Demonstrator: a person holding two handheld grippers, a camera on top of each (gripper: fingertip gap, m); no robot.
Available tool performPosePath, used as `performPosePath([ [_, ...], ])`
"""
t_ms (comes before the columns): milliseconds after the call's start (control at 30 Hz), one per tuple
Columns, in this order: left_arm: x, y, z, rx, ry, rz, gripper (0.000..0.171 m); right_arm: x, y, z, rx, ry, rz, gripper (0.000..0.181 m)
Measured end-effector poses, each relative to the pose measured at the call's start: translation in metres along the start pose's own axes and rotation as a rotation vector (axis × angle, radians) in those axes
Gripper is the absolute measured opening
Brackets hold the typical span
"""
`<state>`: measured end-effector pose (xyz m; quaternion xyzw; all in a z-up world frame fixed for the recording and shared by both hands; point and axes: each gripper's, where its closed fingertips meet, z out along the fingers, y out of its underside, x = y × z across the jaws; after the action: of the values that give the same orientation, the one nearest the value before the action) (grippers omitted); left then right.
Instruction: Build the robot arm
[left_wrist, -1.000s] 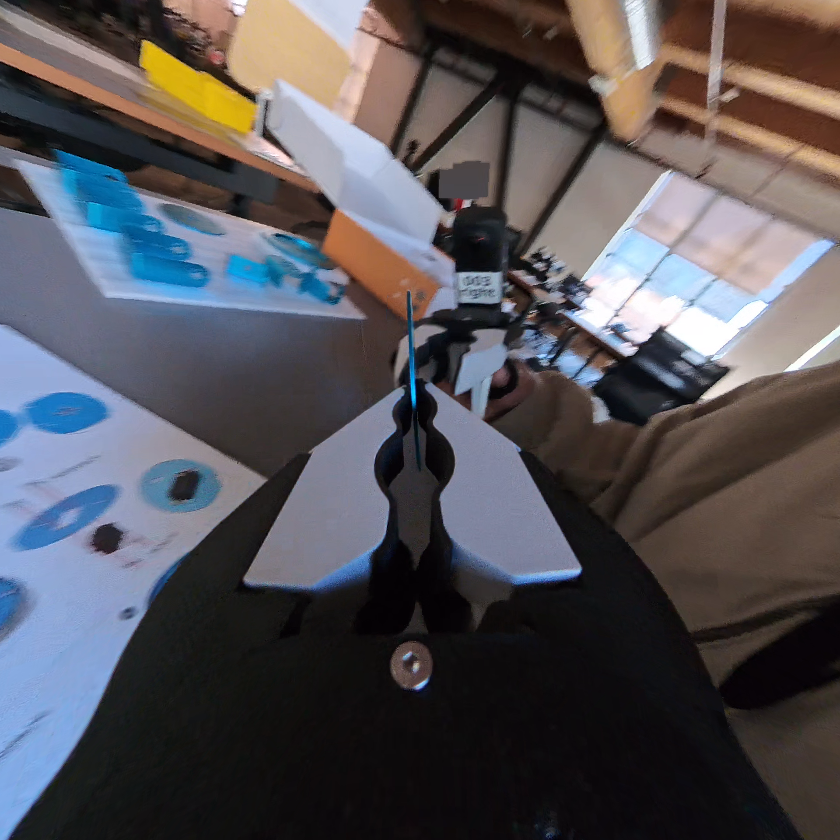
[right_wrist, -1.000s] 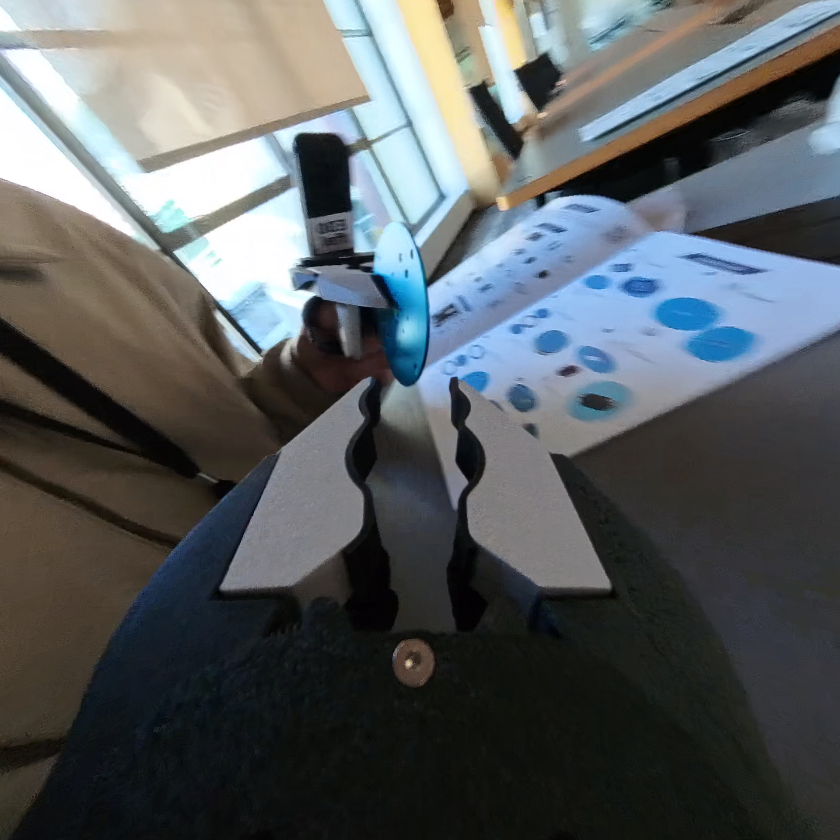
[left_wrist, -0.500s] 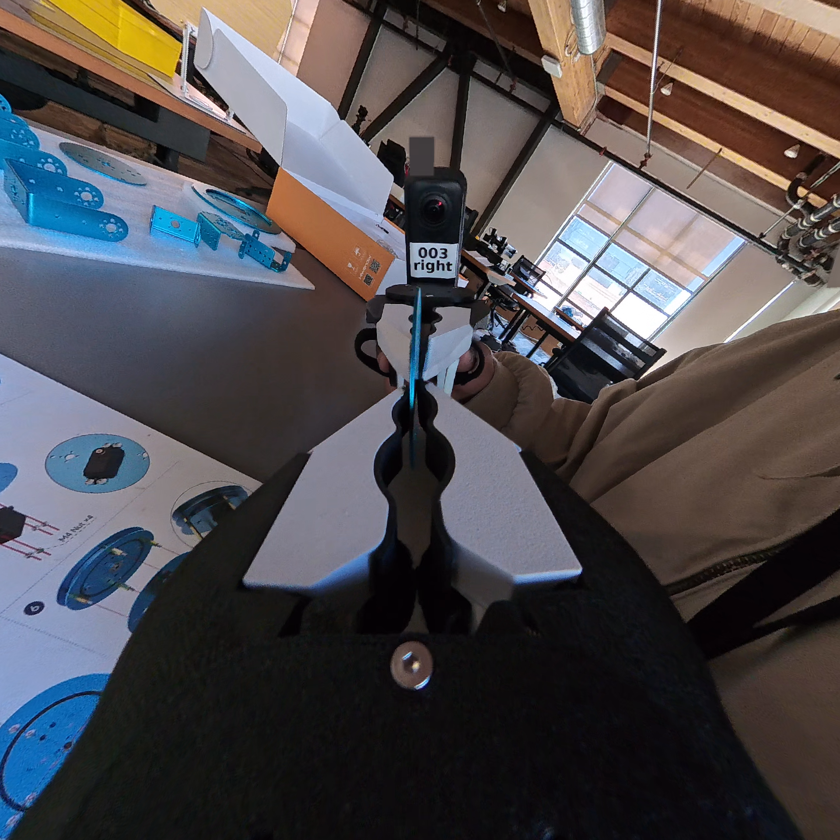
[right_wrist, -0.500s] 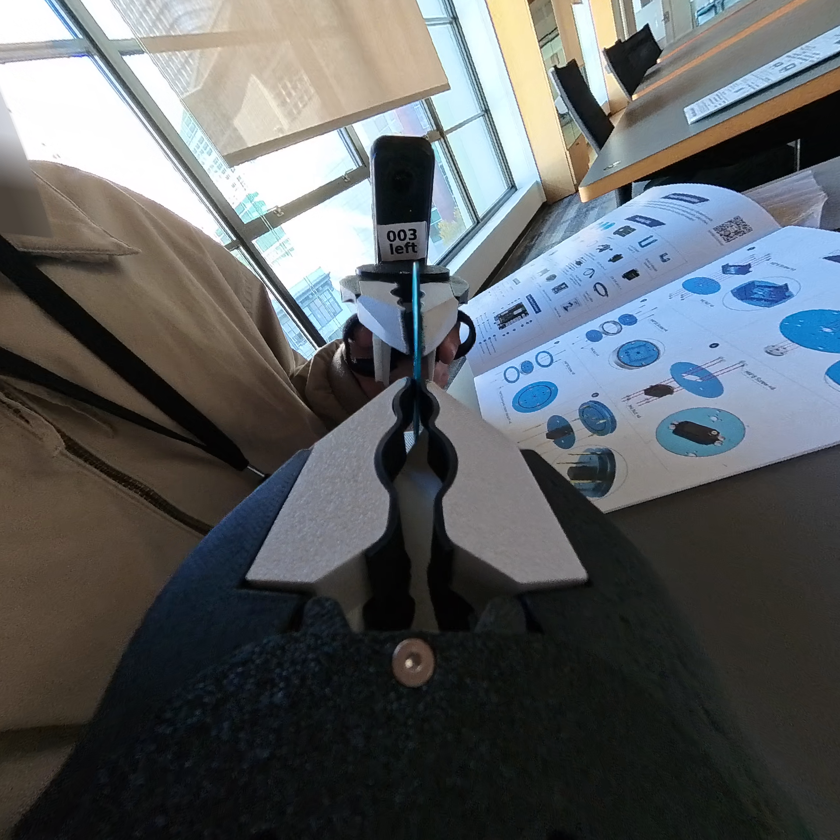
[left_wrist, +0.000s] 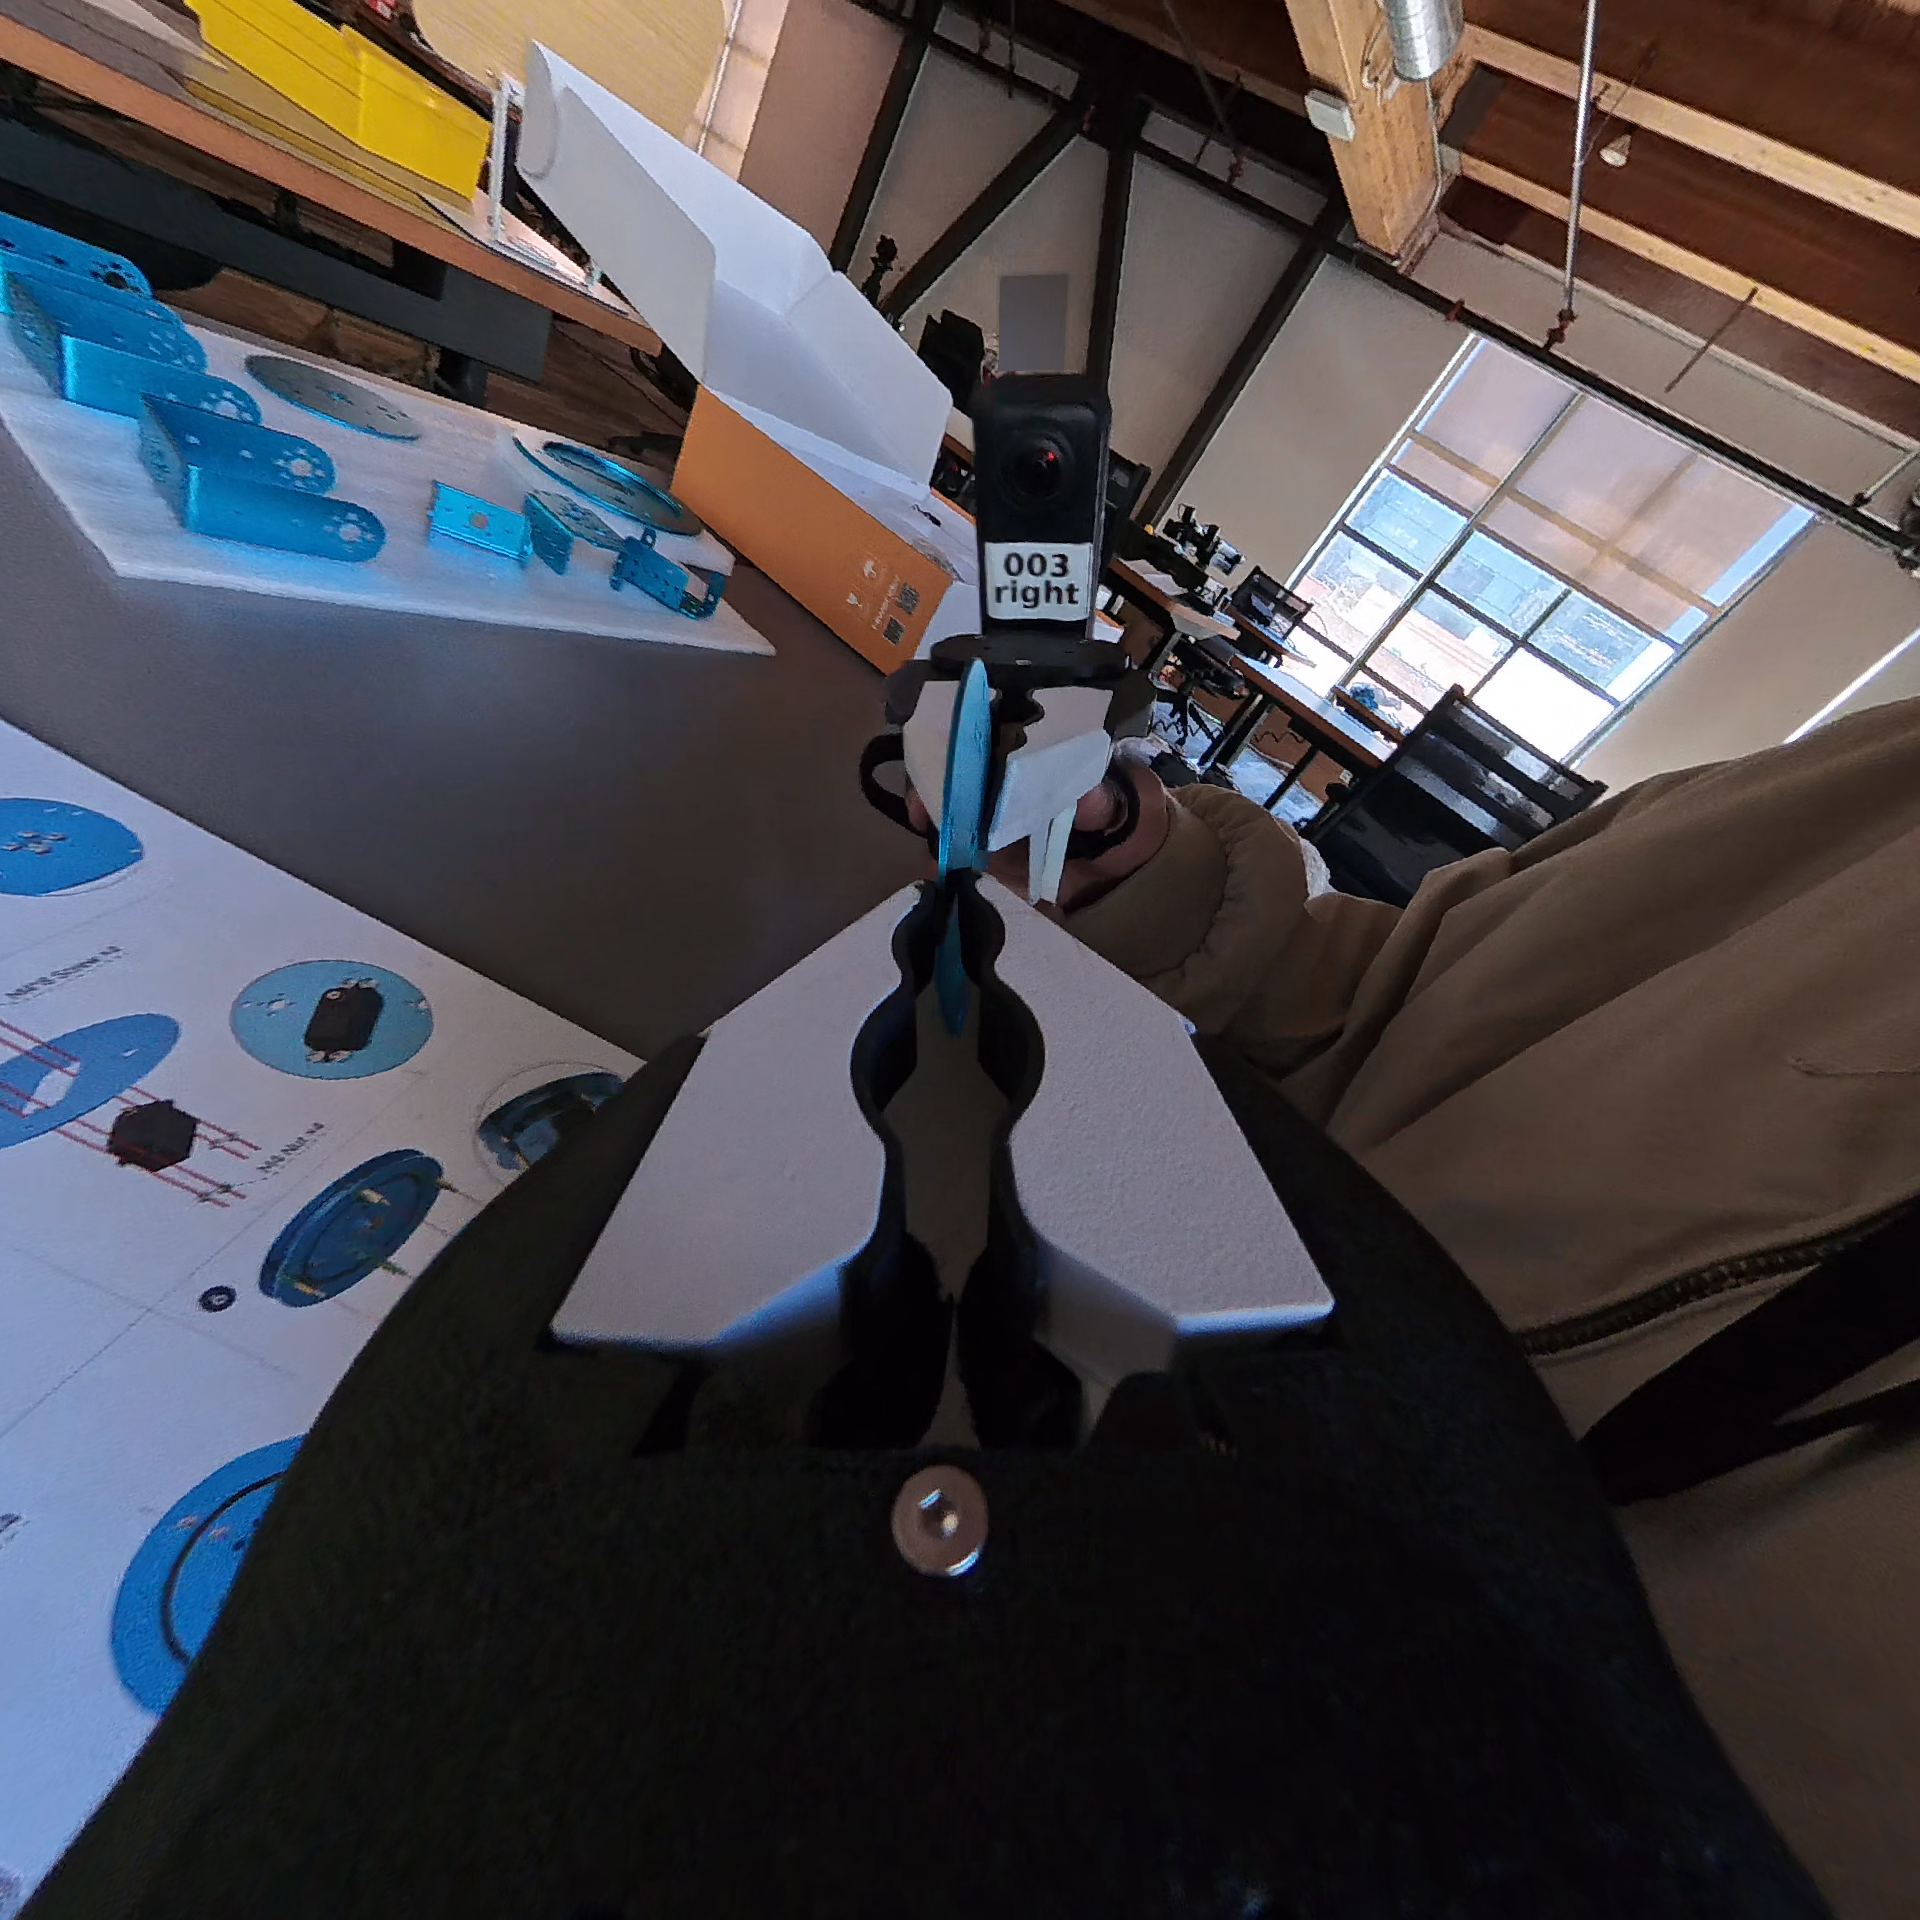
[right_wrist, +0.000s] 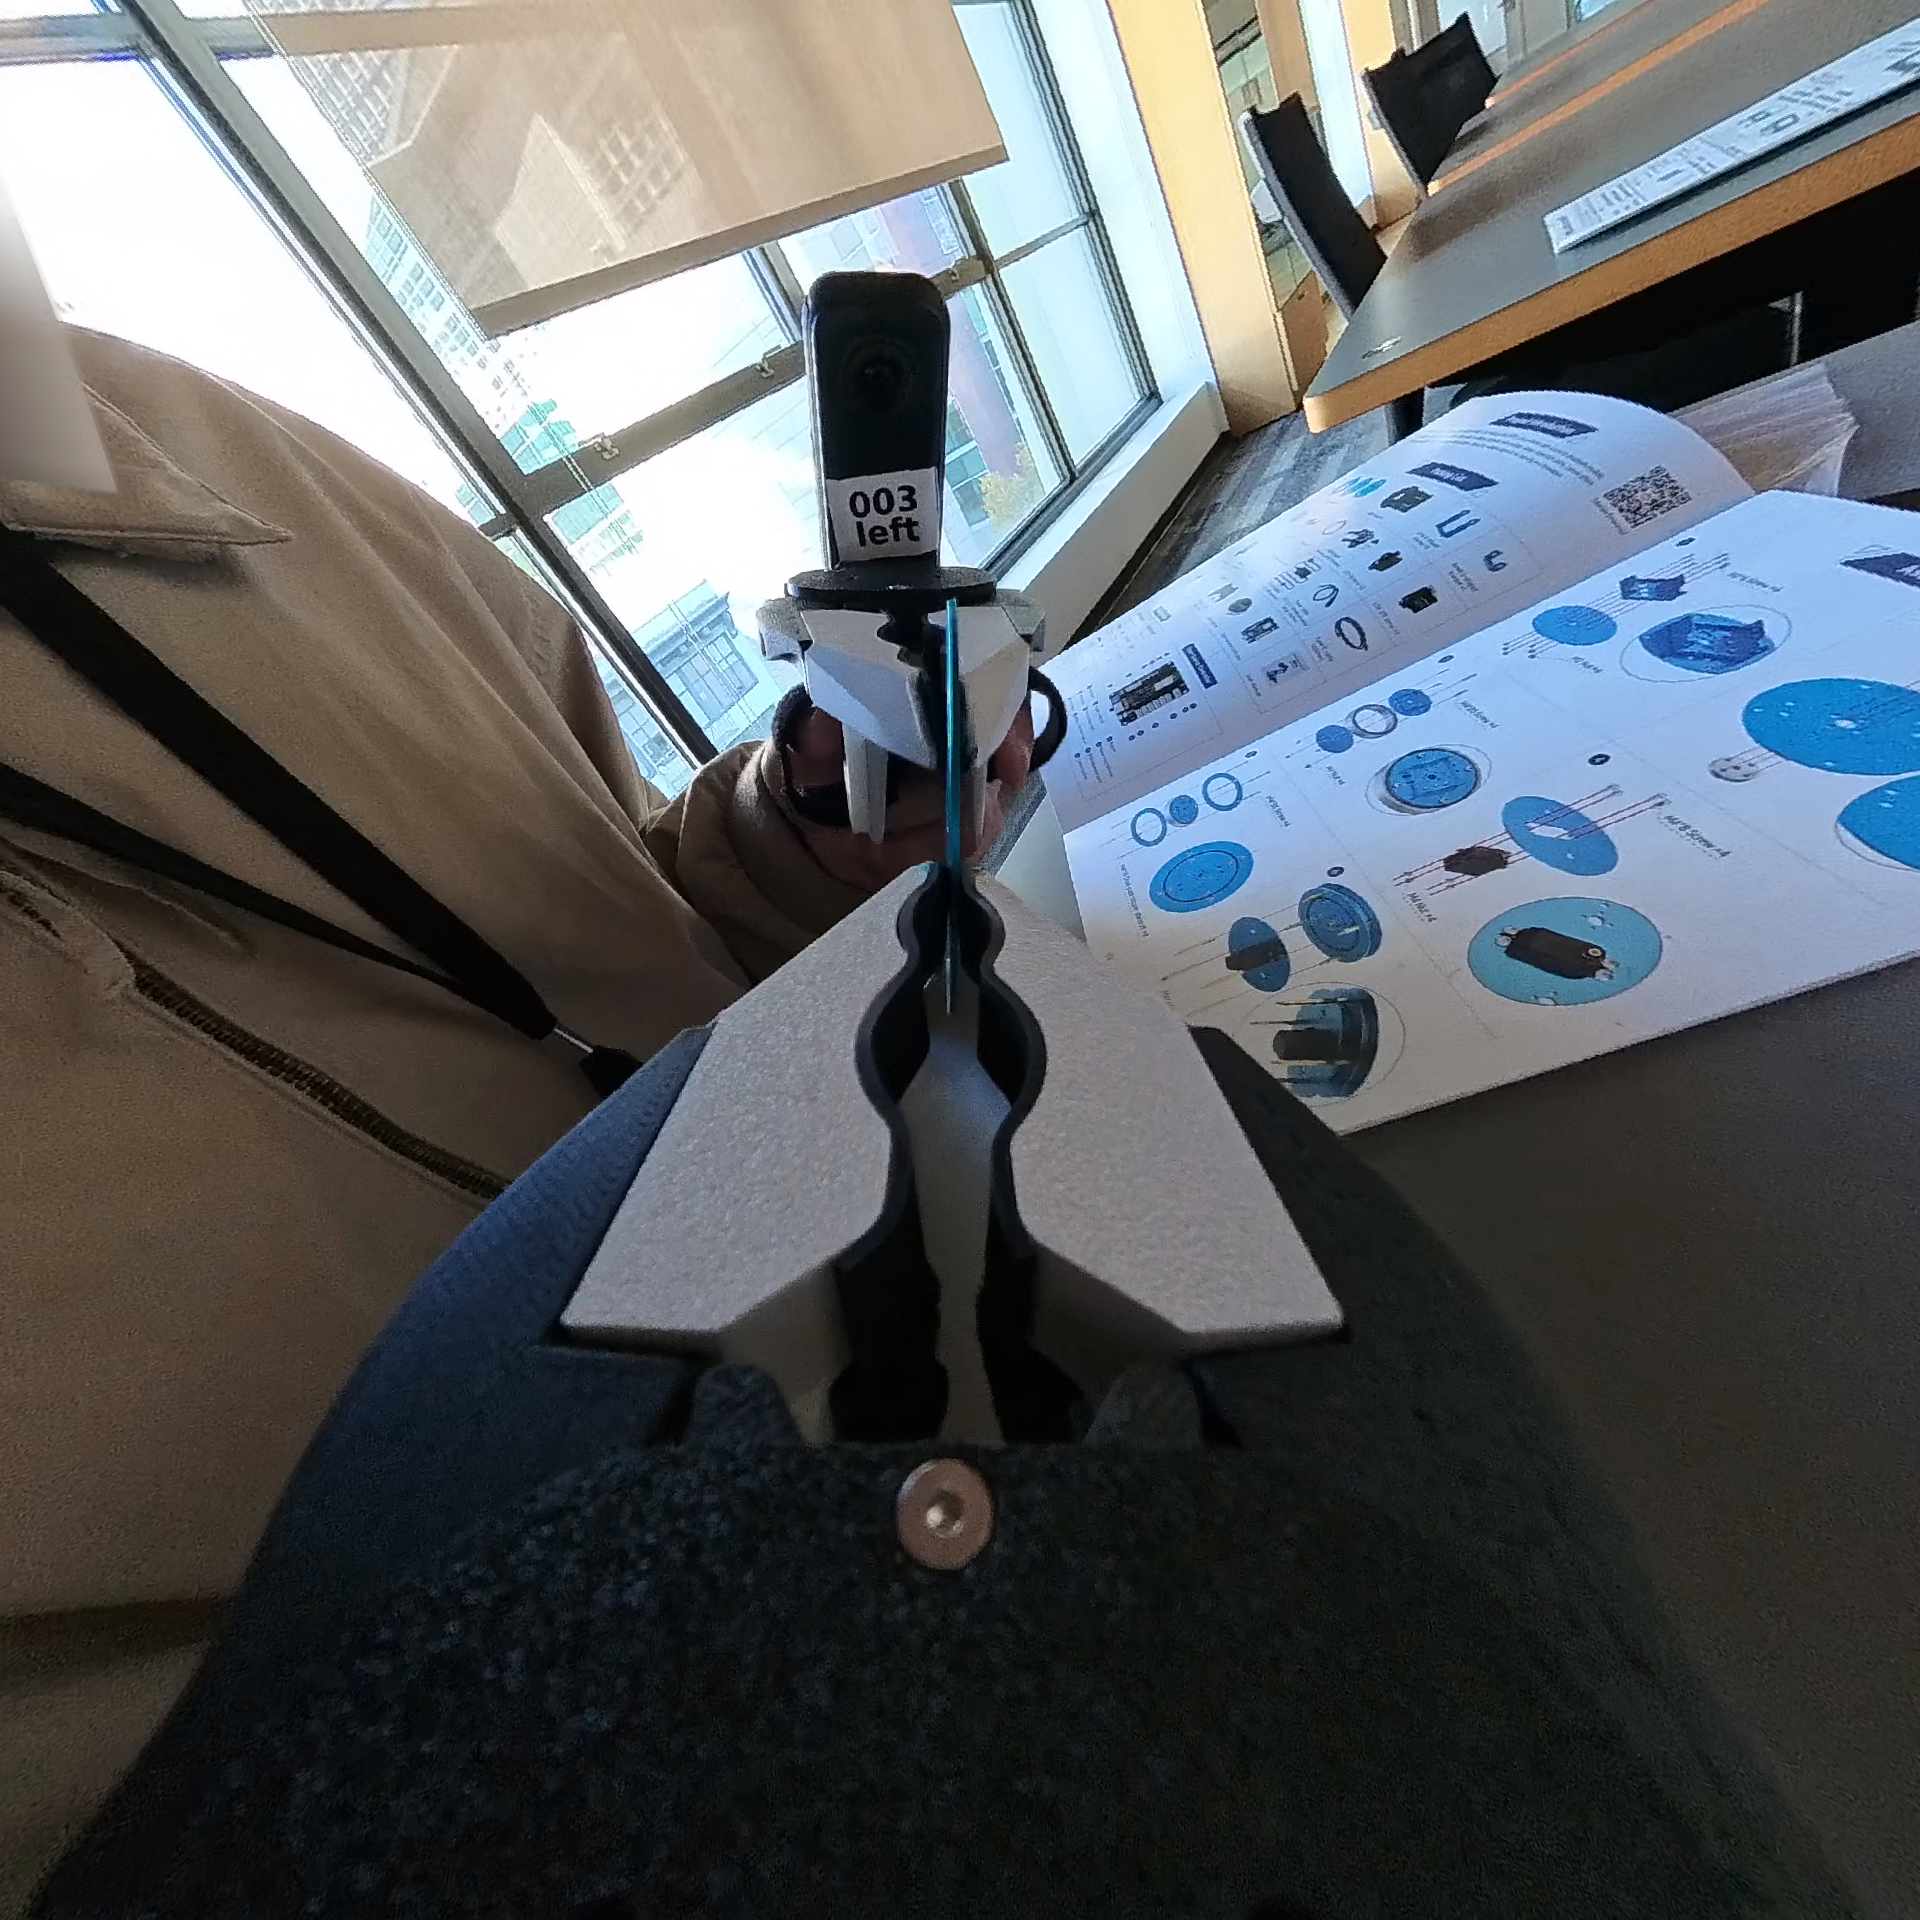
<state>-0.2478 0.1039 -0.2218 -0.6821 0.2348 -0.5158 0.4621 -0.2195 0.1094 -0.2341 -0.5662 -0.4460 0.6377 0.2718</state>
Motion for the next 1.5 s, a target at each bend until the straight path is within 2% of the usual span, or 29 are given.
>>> performPosePath([
  [167, -0.012, -0.013, -0.023, 0.028, -0.076, 0.013, 0.002, 0.006, 0.0, -0.005, -0.002, 0.039, -0.008, 0.0],
  [267, -0.031, -0.033, -0.075, 0.052, -0.252, 0.106, 0.007, 0.016, 0.006, -0.004, -0.031, 0.099, -0.023, 0.0],
  [300, -0.041, -0.042, -0.104, 0.057, -0.344, 0.138, 0.011, 0.021, 0.009, -0.003, -0.054, 0.138, -0.038, 0.0],
  [367, -0.071, -0.057, -0.185, 0.072, -0.616, 0.155, 0.021, 0.029, 0.013, 0.002, -0.083, 0.196, -0.077, 0.0],
  [433, -0.103, -0.061, -0.283, 0.125, -0.894, 0.084, 0.027, 0.039, 0.013, 0.008, -0.105, 0.262, -0.125, 0.0],
  [467, -0.119, -0.054, -0.329, 0.152, -0.999, 0.019, 0.032, 0.044, 0.014, 0.013, -0.116, 0.291, -0.141, 0.0],
  [500, -0.136, -0.042, -0.365, 0.174, -1.065, -0.062, 0.04, 0.049, 0.013, 0.019, -0.125, 0.308, -0.153, 0.0],
  [533, -0.151, -0.027, -0.389, 0.184, -1.083, -0.149, 0.046, 0.053, 0.012, 0.026, -0.132, 0.32, -0.164, 0.0],
  [567, -0.164, -0.014, -0.399, 0.18, -1.058, -0.218, 0.047, 0.057, 0.01, 0.034, -0.139, 0.327, -0.174, 0.0],
  [667, -0.197, 0.002, -0.402, 0.184, -0.938, -0.248, 0.047, 0.063, 0.002, 0.057, -0.16, 0.323, -0.201, 0.0],
  [800, -0.207, -0.011, -0.391, 0.139, -0.706, -0.098, 0.04, 0.069, 0.0, 0.08, -0.211, 0.289, -0.198, 0.0],
  [1000, -0.218, -0.005, -0.369, -0.15, -0.536, -0.049, 0.036, 0.099, 0.008, 0.091, -0.31, 0.356, -0.208, 0.0],
  [1133, -0.233, 0.009, -0.357, -0.299, -0.535, -0.035, 0.032, 0.112, 0.008, 0.095, -0.298, 0.378, -0.183, 0.0],
  [1267, -0.236, 0.014, -0.347, -0.344, -0.497, -0.021, 0.0, 0.119, 0.015, 0.094, -0.315, 0.4, -0.164, 0.0],
  [1300, -0.235, 0.013, -0.346, -0.352, -0.492, -0.007, 0.0, 0.119, 0.015, 0.093, -0.311, 0.401, -0.16, 0.0],
  [1400, -0.236, -0.001, -0.355, -0.344, -0.536, 0.059, 0.0, 0.119, 0.018, 0.09, -0.314, 0.407, -0.149, 0.0],
  [1500, -0.237, -0.029, -0.38, -0.329, -0.622, 0.125, 0.0, 0.118, 0.02, 0.087, -0.315, 0.412, -0.136, 0.0],
])
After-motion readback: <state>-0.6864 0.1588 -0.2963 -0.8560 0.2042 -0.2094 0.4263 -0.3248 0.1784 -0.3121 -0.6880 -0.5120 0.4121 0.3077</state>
